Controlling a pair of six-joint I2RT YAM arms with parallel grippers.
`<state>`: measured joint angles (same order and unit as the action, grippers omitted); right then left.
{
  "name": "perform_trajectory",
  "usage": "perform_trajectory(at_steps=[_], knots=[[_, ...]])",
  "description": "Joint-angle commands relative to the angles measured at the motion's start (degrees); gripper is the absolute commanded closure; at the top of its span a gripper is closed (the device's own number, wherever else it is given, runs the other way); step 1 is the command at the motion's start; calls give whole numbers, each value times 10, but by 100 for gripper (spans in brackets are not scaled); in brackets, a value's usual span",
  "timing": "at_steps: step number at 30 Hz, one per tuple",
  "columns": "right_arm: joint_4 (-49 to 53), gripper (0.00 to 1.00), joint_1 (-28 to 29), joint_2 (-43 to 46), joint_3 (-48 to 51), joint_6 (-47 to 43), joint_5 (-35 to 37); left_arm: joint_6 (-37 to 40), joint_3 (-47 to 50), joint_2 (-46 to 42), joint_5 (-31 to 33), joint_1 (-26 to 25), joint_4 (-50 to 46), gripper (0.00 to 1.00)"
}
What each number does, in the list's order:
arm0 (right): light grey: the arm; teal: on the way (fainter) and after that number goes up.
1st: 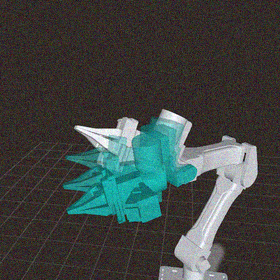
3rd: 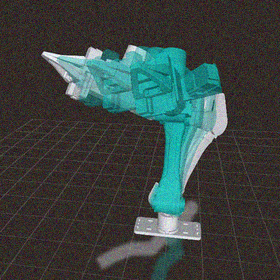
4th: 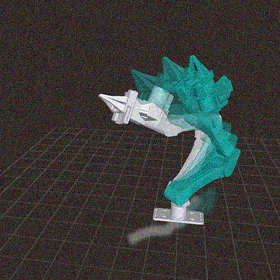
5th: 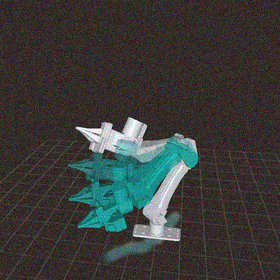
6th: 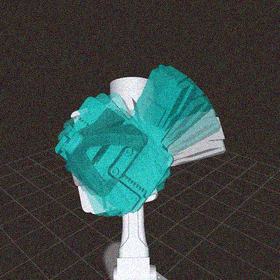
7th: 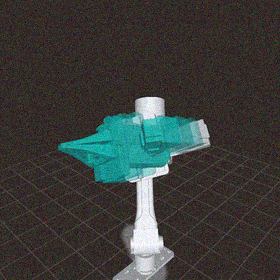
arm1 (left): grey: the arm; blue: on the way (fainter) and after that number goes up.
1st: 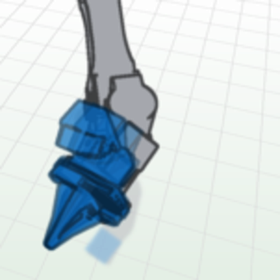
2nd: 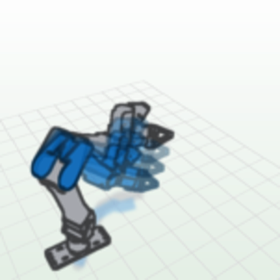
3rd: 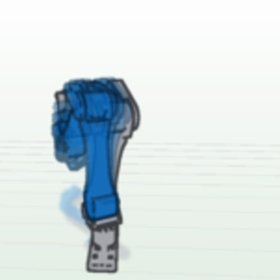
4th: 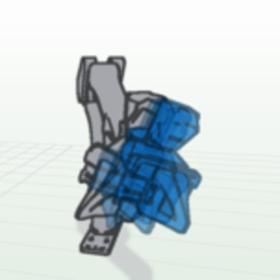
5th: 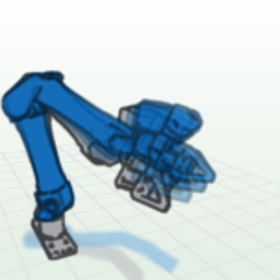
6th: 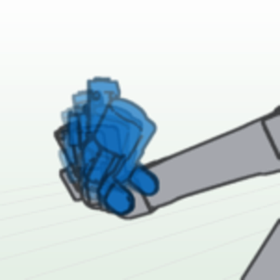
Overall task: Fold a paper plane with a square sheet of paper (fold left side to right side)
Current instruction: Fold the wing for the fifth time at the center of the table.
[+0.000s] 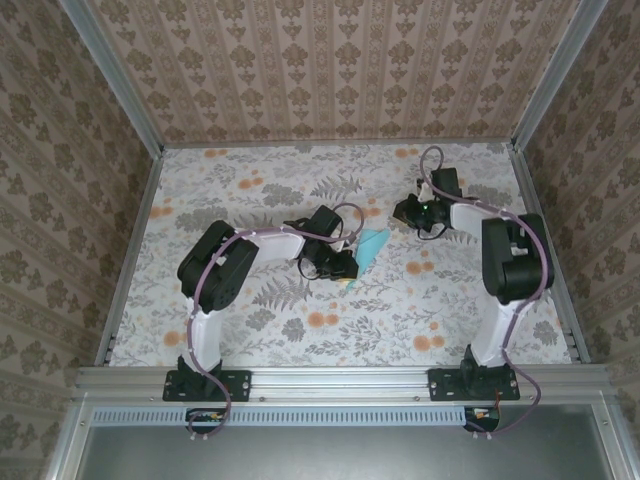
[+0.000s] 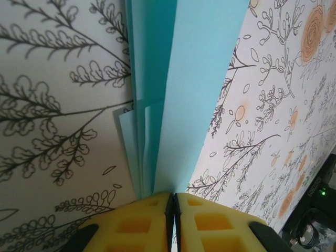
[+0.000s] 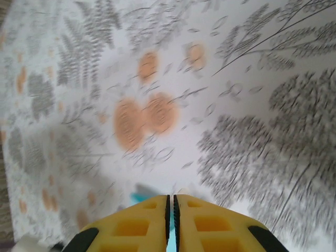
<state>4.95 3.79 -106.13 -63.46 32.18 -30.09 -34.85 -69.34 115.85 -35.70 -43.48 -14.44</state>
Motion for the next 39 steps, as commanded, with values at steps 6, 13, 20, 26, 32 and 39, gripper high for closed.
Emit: perform_trajectory(at_steps=[6, 13, 20, 26, 32, 39], knots=[[-61, 87, 79, 113, 140, 90, -19, 3, 20, 9, 37, -9, -64, 86], [-91, 87, 133, 73, 147, 121, -18, 4, 16, 10, 35, -9, -64, 86], [-75, 87, 140, 23, 126, 119, -5, 4, 7, -4, 31, -9, -64, 85], [-23, 87, 139, -6, 115, 113, 19, 13, -23, -27, 16, -7, -82, 81], [27, 88, 139, -19, 103, 97, 34, 7, -30, -58, -3, -5, -87, 79], [41, 88, 139, -25, 96, 88, 36, -23, -6, -49, -66, -7, -50, 79]])
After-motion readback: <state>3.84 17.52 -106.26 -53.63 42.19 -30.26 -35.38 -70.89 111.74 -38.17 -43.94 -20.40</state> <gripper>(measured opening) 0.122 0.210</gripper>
